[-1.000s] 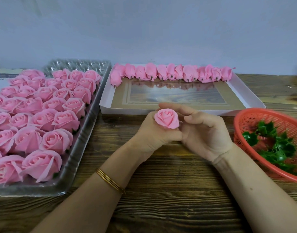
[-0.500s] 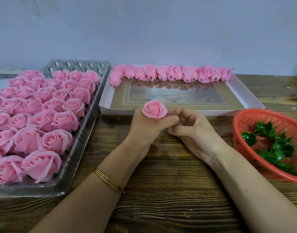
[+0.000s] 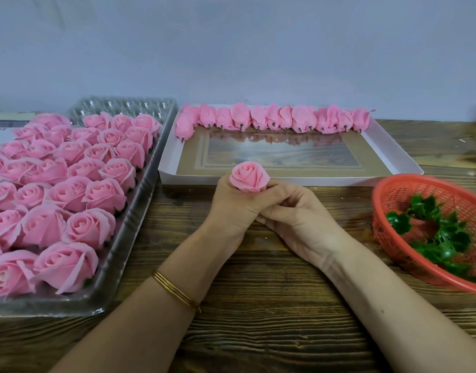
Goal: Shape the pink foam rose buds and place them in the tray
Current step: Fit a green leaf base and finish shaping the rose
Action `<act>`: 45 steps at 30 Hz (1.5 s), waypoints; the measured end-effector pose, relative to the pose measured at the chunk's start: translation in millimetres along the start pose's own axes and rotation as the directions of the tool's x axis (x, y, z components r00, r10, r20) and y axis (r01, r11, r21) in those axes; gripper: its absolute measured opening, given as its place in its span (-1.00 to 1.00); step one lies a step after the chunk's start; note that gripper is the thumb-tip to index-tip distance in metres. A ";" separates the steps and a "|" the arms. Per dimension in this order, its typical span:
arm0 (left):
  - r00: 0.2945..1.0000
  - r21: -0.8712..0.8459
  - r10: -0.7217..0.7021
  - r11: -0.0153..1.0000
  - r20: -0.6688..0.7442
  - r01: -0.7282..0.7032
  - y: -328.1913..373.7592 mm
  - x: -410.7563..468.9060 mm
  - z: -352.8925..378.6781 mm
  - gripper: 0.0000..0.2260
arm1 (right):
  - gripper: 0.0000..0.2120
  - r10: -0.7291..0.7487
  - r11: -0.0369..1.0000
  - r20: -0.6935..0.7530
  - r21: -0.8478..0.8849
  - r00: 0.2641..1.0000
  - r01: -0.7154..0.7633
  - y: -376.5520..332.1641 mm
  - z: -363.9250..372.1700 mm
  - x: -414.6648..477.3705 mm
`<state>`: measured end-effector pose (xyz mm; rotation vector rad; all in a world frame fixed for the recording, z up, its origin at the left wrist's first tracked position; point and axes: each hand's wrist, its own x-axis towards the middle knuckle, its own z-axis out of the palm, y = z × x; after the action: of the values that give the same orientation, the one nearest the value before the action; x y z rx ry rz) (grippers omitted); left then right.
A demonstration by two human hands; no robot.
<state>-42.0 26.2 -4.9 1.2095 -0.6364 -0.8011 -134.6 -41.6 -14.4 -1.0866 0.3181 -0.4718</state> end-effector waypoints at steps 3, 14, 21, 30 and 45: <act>1.000 -0.014 -0.001 1.000 0.020 0.001 -0.5 1.4 -1.9 -0.86 | -0.65 -0.011 1.000 0.023 0.013 1.000 0.011 1.8 0.4 0.6; 0.991 -0.040 -0.005 0.999 0.131 0.010 -1.6 -0.1 -2.5 -0.90 | -0.71 -0.039 0.999 0.096 -0.018 0.995 0.041 3.2 -3.5 0.4; 0.985 -0.055 -0.004 0.998 0.170 0.014 0.9 0.7 -5.9 -0.92 | -0.72 -0.053 0.998 0.101 0.028 0.993 0.051 4.0 -4.9 0.4; 0.985 0.069 -0.028 0.997 0.169 0.016 0.5 2.9 -9.5 -0.88 | -0.69 -0.050 0.997 0.052 -0.064 0.997 0.053 3.7 -3.1 0.5; 0.991 0.052 -0.008 0.999 0.137 0.001 4.9 -2.7 -3.0 -0.85 | -0.68 -0.073 0.996 0.068 -0.049 0.995 0.077 3.3 -1.4 0.7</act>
<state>-40.2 30.8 -0.9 1.2105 -0.7711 -0.8819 -134.0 -41.8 -18.0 -1.1648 0.2325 -0.4952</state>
